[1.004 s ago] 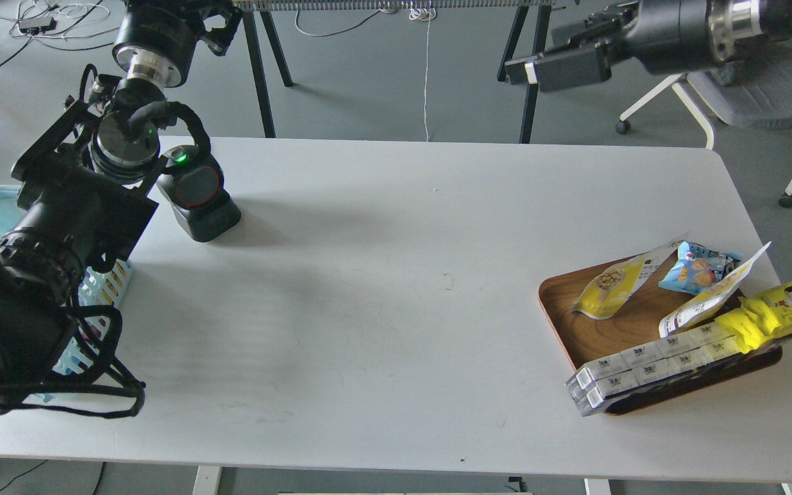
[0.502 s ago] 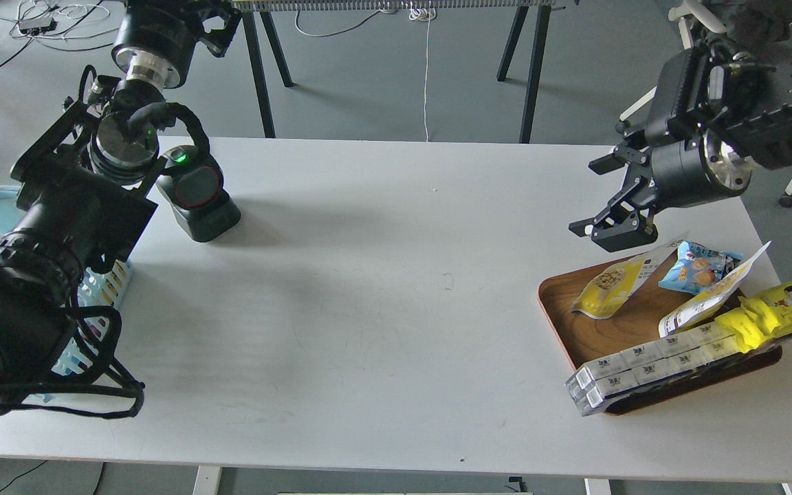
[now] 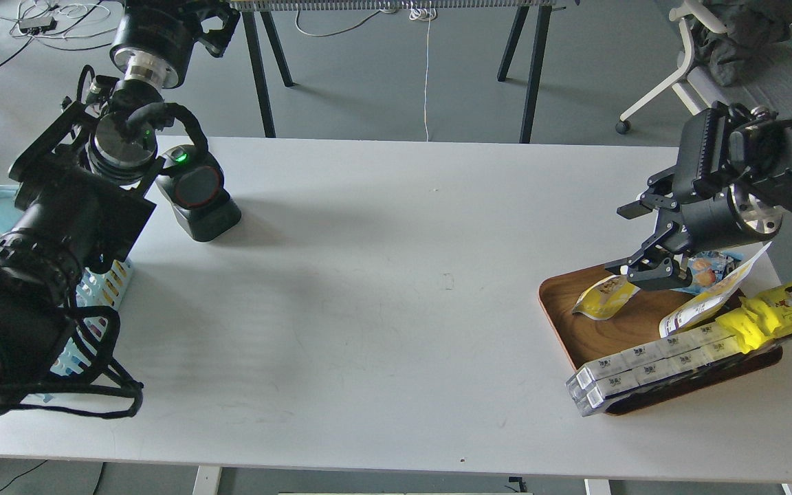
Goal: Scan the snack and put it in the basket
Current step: 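Move the right gripper over the tray and lower onto the yellow pouch, then grasp the yellow-and-white snack pouch with the right gripper and lift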
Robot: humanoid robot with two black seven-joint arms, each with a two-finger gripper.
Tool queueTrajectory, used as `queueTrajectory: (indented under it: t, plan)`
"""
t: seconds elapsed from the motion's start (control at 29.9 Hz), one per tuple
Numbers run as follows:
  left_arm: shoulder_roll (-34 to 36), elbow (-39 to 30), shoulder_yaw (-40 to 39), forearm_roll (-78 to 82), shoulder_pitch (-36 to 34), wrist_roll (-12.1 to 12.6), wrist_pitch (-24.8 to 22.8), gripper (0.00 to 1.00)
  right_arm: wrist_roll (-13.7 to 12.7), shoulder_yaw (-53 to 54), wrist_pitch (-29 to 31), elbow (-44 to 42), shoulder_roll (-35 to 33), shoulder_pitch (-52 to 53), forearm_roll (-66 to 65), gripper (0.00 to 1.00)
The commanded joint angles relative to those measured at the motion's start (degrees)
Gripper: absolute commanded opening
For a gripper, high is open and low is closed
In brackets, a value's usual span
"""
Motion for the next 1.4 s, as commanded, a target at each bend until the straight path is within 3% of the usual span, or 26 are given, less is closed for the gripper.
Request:
queueTrajectory:
  t: [0.0,0.54,1.0,1.17,1.37]
  plan:
    - [-0.07,0.00,0.00,0.00,0.00,0.00,0.00,1.00,0.00,0.18,-0.16,1.16,-1.69,0.58,0.48,0.81]
    - [-0.33,-0.09,0.44,0.00,0.09,0.09,-0.05,1.00,0.00,-0.26,0.01,3.98,-5.30,-0.47,-3.03,0.81]
    - [-0.86,-0.09,0.53,0.09,0.18,0.09,0.09,1.00,0.00,0.01,0.01,-1.99,-0.65,-4.34,-3.12,0.80]
    - [-0.60,-0.09,0.53,0.09,0.00,0.09,0.00,1.00,0.00,0.01,0.01,-5.16,0.93,-5.48,-3.12,0.73]
    - [-0.07,0.17,0.53,0.09,0.18,0.09,0.00,1.00,0.00,-0.08,0.01,-5.52,2.17,-5.66,-3.39,0.55]
